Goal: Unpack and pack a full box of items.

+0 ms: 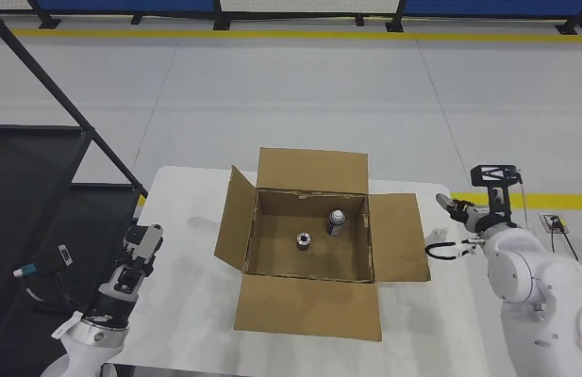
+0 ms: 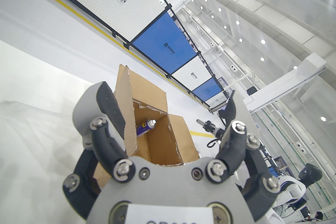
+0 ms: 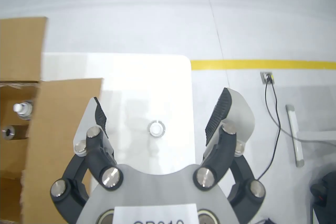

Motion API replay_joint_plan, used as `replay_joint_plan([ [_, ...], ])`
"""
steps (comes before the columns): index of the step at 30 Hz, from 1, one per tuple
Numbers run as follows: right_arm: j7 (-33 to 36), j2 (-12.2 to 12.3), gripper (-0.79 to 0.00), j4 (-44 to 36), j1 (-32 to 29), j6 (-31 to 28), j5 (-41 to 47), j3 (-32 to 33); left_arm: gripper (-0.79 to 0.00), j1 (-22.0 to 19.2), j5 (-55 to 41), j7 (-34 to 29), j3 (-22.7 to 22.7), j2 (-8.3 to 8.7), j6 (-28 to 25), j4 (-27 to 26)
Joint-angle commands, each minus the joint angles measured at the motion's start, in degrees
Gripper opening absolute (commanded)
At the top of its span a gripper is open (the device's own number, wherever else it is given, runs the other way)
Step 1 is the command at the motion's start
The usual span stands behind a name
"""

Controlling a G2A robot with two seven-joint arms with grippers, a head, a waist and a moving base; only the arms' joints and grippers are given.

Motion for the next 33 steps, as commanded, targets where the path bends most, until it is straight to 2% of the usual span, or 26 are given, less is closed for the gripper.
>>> replay_joint_plan([
  [1, -0.15, -0.15, 0.000, -6.49, -1.22, -0.93, 0.00, -2.49, 0.000, 0.00, 0.00, 0.00, 0.00, 0.00, 0.00, 0.00],
  [4, 1.38, -0.48, 0.000, -9.72, -0.81, -4.99, 1.16, -8.77, 0.000, 0.00, 0.00, 0.00, 0.00, 0.00, 0.00, 0.00],
  [6, 2.95, -0.83, 0.000, -8.25, 1.16, -8.08, 2.78, -13.63, 0.000, 0.00, 0.00, 0.00, 0.00, 0.00, 0.00, 0.00],
  [8, 5.15, -1.46, 0.000, -4.20, 4.69, -10.05, 3.82, -19.48, 0.000, 0.10, -0.02, 0.29, 0.00, 0.01, 0.08, 0.04],
  [13, 8.95, -3.20, 0.000, 6.56, 11.91, -10.89, 7.74, -28.69, 0.000, 1.93, -0.98, 2.92, -0.93, 0.12, 0.00, -0.17],
  [17, 10.53, -4.93, 0.000, 15.17, 17.07, -8.20, 9.45, -34.41, 0.000, 2.48, -1.38, 3.41, -1.29, 0.18, 0.00, -0.22],
  [19, 10.70, -5.78, -0.111, 18.78, 19.29, -6.66, 10.98, -36.29, 0.000, 2.48, -1.38, 3.41, -1.29, 0.18, 0.00, -0.22],
  [21, 11.07, -6.52, -0.120, 21.89, 21.49, -4.51, 10.70, -37.83, 0.000, 2.48, -1.38, 3.41, -1.29, 0.18, 0.00, -0.22],
  [23, 11.13, -7.21, -0.191, 24.33, 22.99, -2.86, 11.10, -39.10, 0.000, 2.48, -1.38, 3.41, -1.29, 0.18, 0.00, -0.22],
  [24, 11.15, -7.49, -0.200, 25.67, 23.74, -1.74, 10.80, -39.46, 0.000, 2.48, -1.38, 3.41, -1.29, 0.18, 0.00, -0.22],
  [28, 10.40, -8.52, -0.126, 29.50, 25.79, 2.52, 8.69, -41.11, 0.000, 2.48, -1.38, 3.41, -1.29, 0.18, 0.00, -0.22],
  [33, 10.61, -9.53, -0.095, 31.87, 27.17, 5.56, 7.02, -42.50, 0.000, 2.48, -1.38, 3.41, -1.29, 0.18, 0.00, -0.22],
])
